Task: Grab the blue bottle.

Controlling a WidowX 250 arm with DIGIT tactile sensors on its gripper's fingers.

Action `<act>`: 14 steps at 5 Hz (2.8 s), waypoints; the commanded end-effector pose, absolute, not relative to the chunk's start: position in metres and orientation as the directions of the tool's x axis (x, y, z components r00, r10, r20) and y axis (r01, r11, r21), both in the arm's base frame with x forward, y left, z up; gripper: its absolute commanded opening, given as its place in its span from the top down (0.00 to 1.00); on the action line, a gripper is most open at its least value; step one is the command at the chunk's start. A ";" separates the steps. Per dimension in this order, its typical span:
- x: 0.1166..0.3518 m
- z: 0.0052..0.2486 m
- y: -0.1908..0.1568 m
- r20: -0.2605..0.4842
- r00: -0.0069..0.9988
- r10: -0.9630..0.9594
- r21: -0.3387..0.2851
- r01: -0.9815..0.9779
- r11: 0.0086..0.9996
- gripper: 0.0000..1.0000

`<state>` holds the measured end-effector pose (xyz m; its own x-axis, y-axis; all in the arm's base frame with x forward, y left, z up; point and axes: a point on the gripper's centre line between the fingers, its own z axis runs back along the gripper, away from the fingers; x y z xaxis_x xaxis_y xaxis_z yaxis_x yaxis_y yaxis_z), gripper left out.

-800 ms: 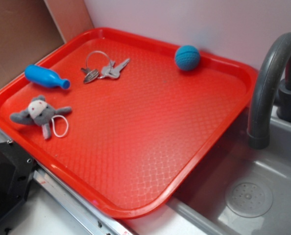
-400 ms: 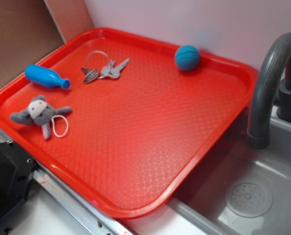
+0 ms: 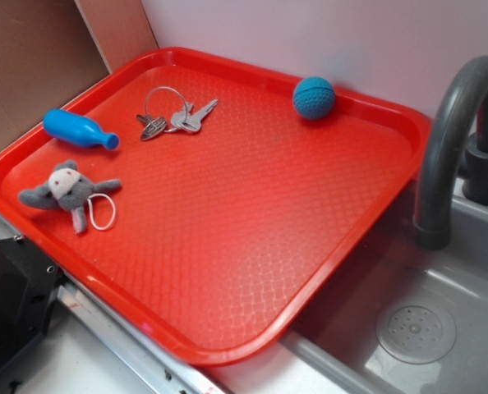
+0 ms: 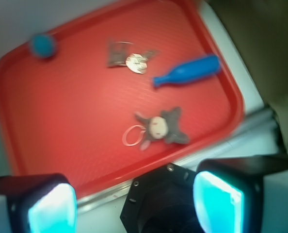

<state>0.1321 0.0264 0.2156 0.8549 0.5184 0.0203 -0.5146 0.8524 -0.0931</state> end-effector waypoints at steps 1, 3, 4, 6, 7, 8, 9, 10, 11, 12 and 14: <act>0.153 0.185 0.086 0.190 0.488 0.852 -0.072 -0.858 0.508 0.00; 0.162 0.145 0.138 0.220 0.006 0.975 -0.136 -0.990 0.037 0.00; 0.162 0.119 0.146 0.182 -0.201 0.963 -0.142 -0.974 -0.177 0.00; 0.171 0.069 0.151 0.198 -0.226 0.954 -0.135 -0.970 -0.202 0.00; 0.184 0.049 0.147 0.183 -0.195 0.963 -0.121 -0.977 -0.175 0.00; 0.194 0.033 0.144 0.180 -0.136 0.974 -0.110 -0.987 -0.117 0.00; 0.193 0.024 0.137 0.201 -0.122 0.972 -0.097 -0.990 -0.104 0.20; 0.193 0.021 0.131 0.219 -0.106 0.970 -0.090 -0.992 -0.088 1.00; 0.190 0.024 0.131 0.210 -0.103 0.972 -0.099 -0.992 -0.084 1.00; 0.194 0.047 0.134 0.223 -0.064 0.973 -0.097 -0.994 -0.043 1.00; 0.208 0.122 0.120 0.175 0.296 0.939 -0.090 -0.945 0.314 1.00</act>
<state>0.2157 0.1075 0.1067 0.3167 0.9402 0.1253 -0.9447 0.3245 -0.0474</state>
